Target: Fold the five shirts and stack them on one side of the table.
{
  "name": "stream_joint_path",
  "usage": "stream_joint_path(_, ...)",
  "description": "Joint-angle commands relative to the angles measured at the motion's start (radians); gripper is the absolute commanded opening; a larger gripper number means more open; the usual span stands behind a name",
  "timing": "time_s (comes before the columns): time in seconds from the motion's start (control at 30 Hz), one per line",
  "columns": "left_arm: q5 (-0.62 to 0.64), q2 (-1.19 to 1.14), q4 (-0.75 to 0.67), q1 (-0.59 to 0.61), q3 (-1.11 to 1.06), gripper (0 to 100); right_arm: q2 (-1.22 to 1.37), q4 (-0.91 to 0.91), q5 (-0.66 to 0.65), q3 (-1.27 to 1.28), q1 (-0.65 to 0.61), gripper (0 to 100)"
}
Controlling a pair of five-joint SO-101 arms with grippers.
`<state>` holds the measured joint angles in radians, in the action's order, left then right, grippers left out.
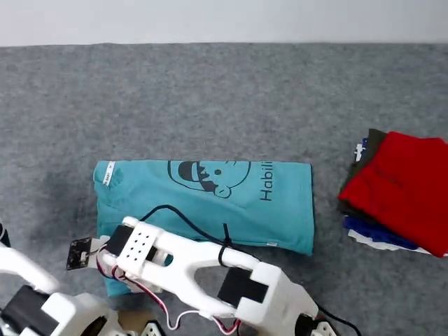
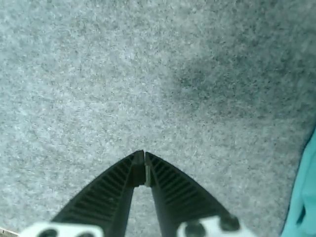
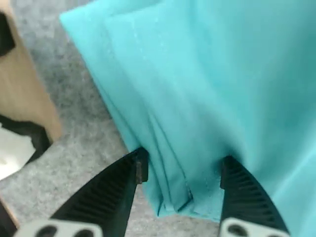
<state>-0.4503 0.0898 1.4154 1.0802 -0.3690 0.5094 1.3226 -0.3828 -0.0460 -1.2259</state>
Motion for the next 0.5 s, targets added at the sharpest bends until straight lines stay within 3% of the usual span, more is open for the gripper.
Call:
stream_joint_path(0.0,-0.003,0.014,-0.018,0.003,0.007,1,0.044,-0.025,0.008,-0.068,-0.001,24.8)
stream_joint_path(0.1,-0.003,0.014,-0.018,0.003,0.007,1,0.050,-0.025,0.008,-0.068,0.001,22.9)
stream_joint_path(0.33,-0.003,0.014,-0.018,0.000,0.007,1,0.061,-0.028,-0.002,-0.100,0.005,0.7)
stream_joint_path(0.47,-0.003,0.011,-0.018,-0.005,0.007,1,0.056,-0.028,-0.018,-0.100,0.038,1.7)
